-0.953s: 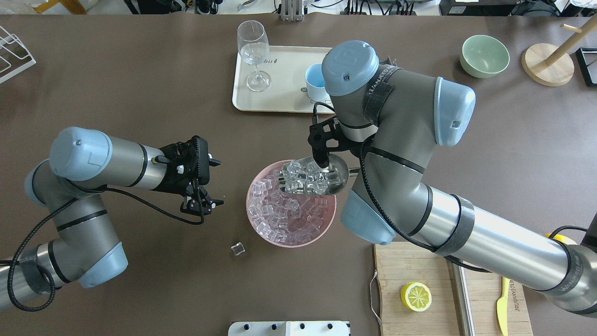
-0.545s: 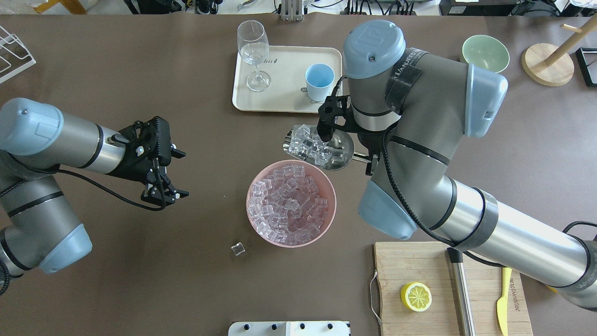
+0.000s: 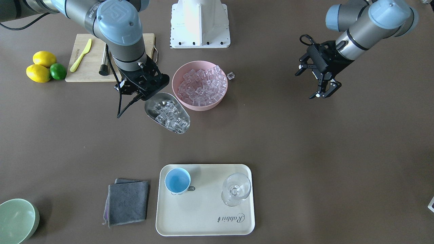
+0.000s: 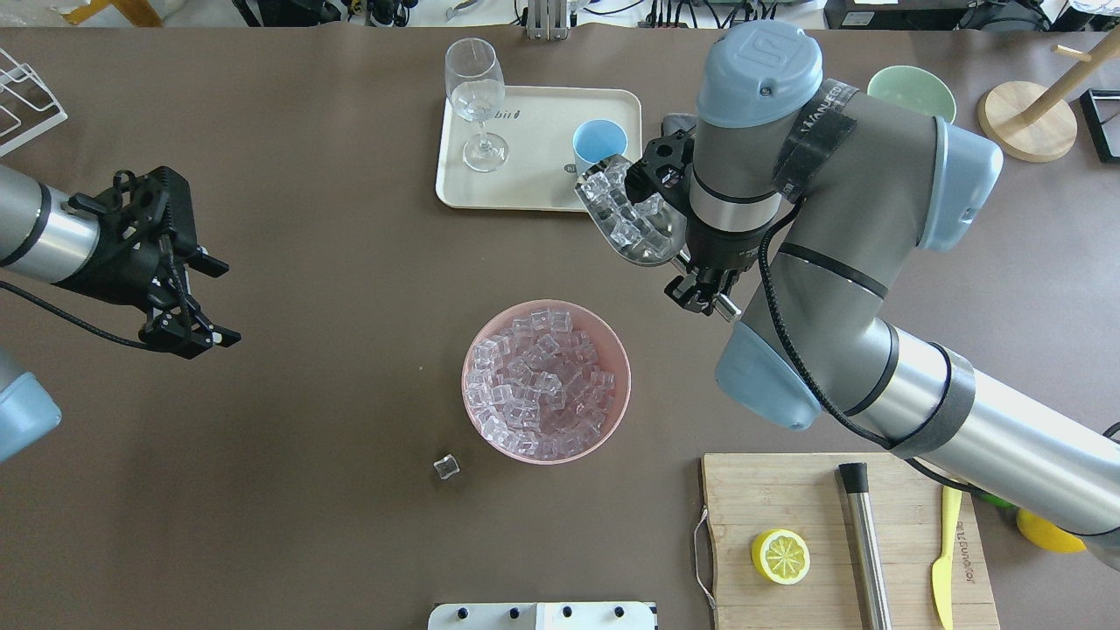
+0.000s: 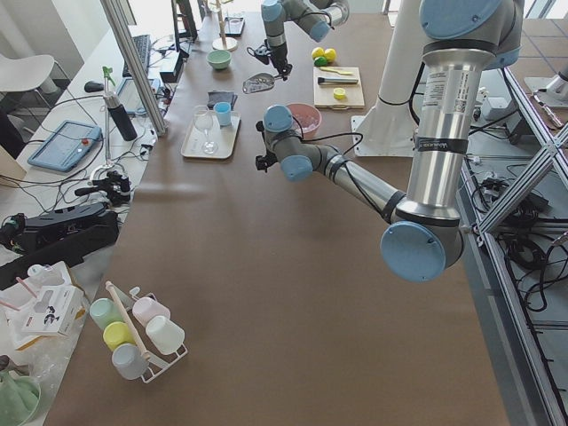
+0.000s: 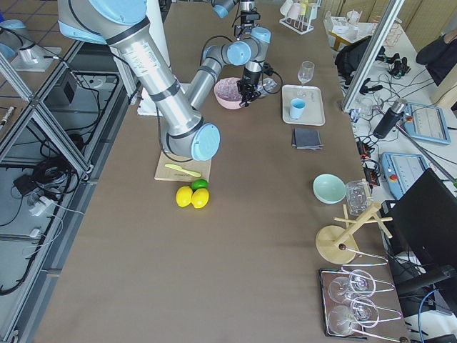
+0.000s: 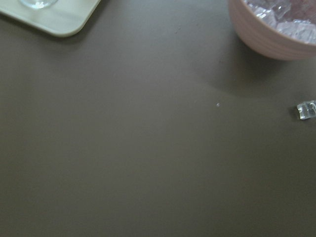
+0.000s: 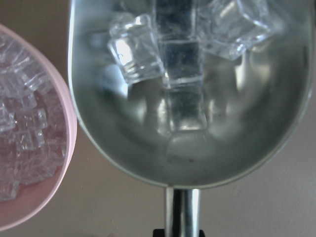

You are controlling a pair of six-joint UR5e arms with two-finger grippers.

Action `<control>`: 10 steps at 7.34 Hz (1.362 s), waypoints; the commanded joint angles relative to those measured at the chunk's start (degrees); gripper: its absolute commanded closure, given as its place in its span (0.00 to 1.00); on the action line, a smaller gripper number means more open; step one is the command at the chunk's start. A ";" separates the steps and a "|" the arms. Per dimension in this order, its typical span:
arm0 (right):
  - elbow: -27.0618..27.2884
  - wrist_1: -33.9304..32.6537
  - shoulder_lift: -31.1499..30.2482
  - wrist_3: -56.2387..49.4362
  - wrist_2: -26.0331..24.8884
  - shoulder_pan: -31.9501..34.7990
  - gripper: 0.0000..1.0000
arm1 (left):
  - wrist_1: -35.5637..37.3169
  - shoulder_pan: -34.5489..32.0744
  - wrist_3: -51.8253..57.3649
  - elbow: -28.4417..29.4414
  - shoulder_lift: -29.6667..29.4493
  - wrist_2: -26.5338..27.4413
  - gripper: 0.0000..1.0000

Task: Put ice in cup with scoop
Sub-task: 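Lift the loaded scoop toward the blue cup while the left arm withdraws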

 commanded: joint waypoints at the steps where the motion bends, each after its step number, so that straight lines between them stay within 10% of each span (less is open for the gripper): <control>1: -0.27 4.77 -0.66 19.74 0.81 1.24 1.00 | 19.27 -8.95 0.05 -1.67 2.60 -4.03 0.02; 10: -0.79 4.78 1.37 31.65 9.24 4.13 1.00 | 33.67 -32.05 0.66 -1.32 9.88 -2.02 0.02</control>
